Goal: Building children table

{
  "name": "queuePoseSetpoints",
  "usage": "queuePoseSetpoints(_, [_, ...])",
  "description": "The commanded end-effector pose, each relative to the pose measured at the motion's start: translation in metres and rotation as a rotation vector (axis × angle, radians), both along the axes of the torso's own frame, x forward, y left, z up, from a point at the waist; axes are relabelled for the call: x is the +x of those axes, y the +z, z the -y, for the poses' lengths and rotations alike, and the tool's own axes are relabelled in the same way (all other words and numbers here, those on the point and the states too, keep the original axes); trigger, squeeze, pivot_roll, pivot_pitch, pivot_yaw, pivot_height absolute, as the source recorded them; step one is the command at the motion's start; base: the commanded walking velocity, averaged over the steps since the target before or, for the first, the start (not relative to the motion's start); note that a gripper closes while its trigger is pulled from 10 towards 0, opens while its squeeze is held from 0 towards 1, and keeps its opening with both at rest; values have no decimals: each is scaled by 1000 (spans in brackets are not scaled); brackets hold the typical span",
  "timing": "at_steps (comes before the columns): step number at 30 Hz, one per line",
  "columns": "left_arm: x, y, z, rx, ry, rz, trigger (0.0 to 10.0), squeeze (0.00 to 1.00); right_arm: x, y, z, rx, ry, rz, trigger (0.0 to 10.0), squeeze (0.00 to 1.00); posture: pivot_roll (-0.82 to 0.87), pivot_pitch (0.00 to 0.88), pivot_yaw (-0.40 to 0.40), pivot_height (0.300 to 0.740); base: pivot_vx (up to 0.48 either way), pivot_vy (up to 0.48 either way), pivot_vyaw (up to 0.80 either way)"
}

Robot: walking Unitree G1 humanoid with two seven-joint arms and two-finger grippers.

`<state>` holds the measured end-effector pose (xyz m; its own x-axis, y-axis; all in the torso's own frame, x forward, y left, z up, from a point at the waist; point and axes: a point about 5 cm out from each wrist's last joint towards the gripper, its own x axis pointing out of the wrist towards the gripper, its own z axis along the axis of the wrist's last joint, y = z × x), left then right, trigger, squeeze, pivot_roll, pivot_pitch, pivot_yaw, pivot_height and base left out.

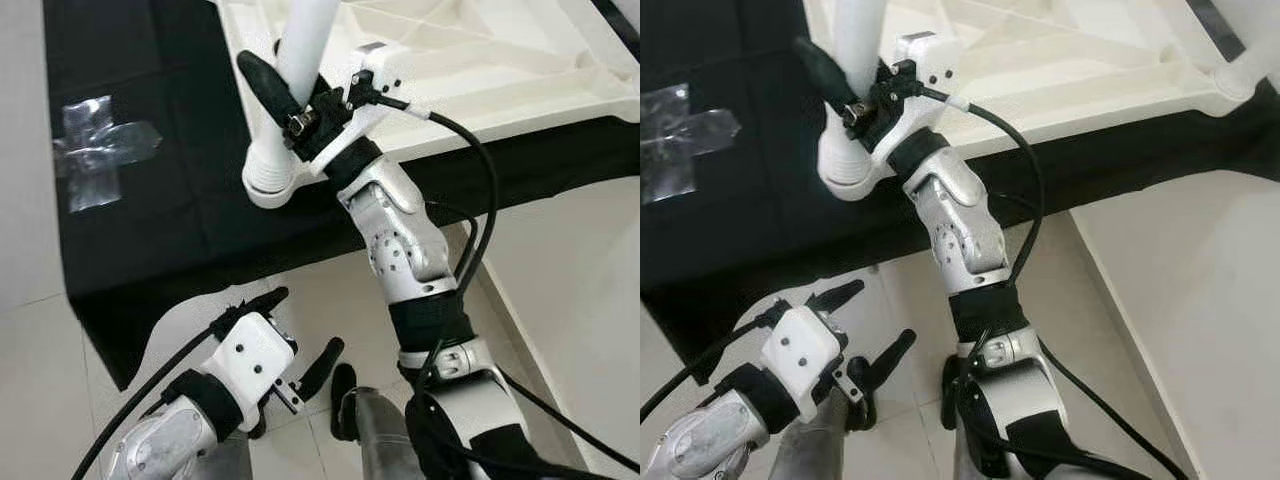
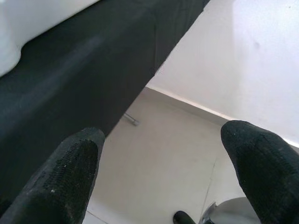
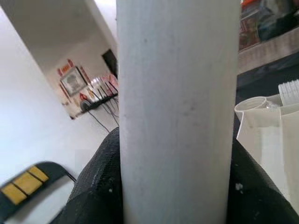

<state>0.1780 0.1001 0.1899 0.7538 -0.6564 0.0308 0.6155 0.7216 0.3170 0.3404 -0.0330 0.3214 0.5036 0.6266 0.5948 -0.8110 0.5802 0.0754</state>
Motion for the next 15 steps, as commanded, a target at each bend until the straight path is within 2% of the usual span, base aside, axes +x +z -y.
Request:
queuePoseSetpoints(1, [-2,-6,0,-1,-9,-38,10000,0,10,-11,21,49,-24,-74,10000,0,127,460,-69,740,0,0,0])
queuePoseSetpoints(6, [5,-3,0,-9,-12,-20,10000,0,8,6,43,237,100,-68,10000,0,116,439,-65,740,0,0,0])
queuePoseSetpoints(7, [5,-3,0,-9,-12,-20,10000,0,8,6,43,237,100,-68,10000,0,116,439,-65,740,0,0,0])
queuePoseSetpoints(9, [8,-2,1,-13,-18,-12,10000,0,6,11,50,314,156,-71,10000,0,112,428,-64,740,0,0,0])
queuePoseSetpoints(10, [8,-2,1,-13,-18,-12,10000,0,6,11,50,314,156,-71,10000,0,112,428,-64,740,0,0,0])
queuePoseSetpoints(13, [12,-1,2,-15,-29,-2,10000,0,7,16,59,427,187,-96,10000,0,108,410,-62,740,0,0,0])
queuePoseSetpoints(15, [13,-1,3,-16,-31,0,10000,0,8,17,62,461,188,-107,10000,0,108,410,-62,740,0,0,0])
